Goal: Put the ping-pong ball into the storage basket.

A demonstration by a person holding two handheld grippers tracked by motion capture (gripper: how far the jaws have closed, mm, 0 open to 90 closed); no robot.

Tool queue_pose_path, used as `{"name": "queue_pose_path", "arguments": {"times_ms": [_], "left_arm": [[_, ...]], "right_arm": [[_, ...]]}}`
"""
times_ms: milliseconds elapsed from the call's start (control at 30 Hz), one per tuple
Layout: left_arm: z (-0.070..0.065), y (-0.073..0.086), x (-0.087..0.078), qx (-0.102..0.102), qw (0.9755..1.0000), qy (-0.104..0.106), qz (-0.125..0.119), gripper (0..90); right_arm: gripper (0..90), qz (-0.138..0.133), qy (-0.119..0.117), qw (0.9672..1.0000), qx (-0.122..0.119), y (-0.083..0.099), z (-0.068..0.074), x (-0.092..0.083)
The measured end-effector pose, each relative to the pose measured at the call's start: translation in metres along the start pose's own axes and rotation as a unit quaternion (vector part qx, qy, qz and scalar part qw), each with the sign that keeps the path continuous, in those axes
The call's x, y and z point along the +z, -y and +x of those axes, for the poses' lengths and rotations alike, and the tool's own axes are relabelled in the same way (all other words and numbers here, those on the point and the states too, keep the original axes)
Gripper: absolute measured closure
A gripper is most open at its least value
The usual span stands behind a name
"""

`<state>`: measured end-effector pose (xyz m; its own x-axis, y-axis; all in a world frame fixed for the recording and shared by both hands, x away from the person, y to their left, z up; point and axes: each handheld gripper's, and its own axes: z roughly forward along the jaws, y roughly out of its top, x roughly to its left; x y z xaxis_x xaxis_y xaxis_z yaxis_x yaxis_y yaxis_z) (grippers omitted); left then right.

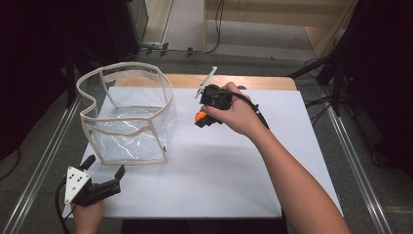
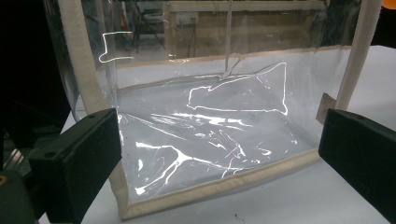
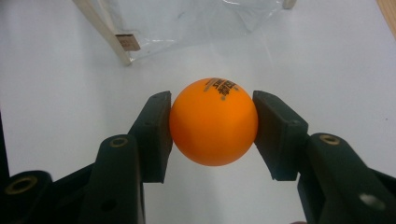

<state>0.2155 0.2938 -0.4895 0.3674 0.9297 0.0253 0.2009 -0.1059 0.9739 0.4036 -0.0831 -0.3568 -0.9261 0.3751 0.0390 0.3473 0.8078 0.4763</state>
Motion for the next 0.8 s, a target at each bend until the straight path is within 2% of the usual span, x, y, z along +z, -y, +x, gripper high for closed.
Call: {"name": "queue_pose_path", "arguments": {"times_ms": [333,667,800], "left_arm": [[0.0,0.0,0.0,0.001,1.0,0.0,0.001,0.0],[0.0,0.0,0.0,0.0,1.0,0.0,0.0,0.0],[0.0,0.0,0.0,0.0,1.0,0.0,0.0,0.0]], "right_arm": [[47.8,-0.005,-0.004,0.9998,-0.018,-0.012,0.006,-0.006],[47.8,0.002,-0.004,0.9997,-0.026,-0.023,0.012,-0.013],[47.8,0.001,-0.014,0.9995,-0.026,-0.027,0.012,-0.015]]}}
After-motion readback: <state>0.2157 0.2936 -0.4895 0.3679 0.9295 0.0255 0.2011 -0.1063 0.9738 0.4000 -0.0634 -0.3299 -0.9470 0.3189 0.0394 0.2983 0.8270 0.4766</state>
